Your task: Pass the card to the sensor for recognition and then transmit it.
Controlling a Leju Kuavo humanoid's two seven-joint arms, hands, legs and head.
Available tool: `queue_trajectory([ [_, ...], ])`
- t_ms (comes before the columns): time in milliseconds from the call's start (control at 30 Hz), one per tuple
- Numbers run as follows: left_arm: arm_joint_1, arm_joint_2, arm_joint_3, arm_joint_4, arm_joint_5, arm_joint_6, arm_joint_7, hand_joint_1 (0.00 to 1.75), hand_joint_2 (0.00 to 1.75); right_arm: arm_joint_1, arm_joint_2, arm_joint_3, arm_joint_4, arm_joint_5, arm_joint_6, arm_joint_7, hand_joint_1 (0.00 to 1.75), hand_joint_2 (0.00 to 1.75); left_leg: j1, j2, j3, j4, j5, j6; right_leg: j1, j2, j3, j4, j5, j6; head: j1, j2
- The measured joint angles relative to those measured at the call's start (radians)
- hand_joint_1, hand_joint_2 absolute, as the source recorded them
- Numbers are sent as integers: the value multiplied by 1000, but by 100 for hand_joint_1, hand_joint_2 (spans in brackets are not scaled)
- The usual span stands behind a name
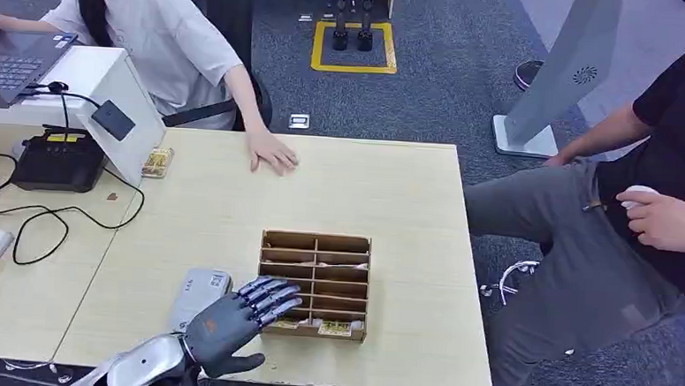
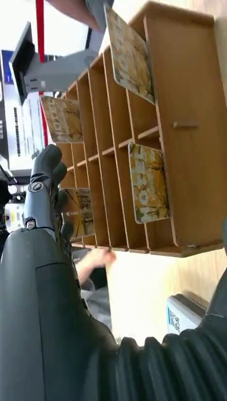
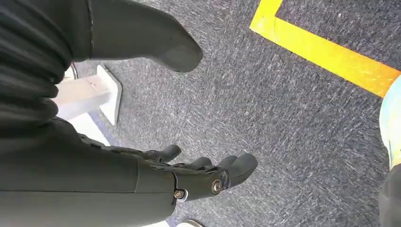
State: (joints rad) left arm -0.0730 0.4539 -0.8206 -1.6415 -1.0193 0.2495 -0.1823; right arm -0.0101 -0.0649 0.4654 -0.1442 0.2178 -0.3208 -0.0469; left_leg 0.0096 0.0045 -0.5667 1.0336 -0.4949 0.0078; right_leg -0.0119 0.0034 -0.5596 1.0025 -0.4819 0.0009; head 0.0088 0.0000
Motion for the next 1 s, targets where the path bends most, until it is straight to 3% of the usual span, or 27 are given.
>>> queue_trajectory([
  [667,1,-41,5,74,-19,13,35,0,175,0,0,0,0,-6,-5,-6,0,175,0,0,0,0,0,0,0,0,0,0,0,0,0,0],
  [700,1,-43,7,76,-21,14,35,175,175,0,0,0,0,-6,-5,-6,0,175,0,0,0,0,0,0,0,0,0,0,0,0,0,0],
  [1000,1,-62,33,104,-16,23,42,175,175,-1,0,-1,0,-19,-8,-23,0,175,0,0,0,0,0,0,0,0,0,0,0,0,0,0],
])
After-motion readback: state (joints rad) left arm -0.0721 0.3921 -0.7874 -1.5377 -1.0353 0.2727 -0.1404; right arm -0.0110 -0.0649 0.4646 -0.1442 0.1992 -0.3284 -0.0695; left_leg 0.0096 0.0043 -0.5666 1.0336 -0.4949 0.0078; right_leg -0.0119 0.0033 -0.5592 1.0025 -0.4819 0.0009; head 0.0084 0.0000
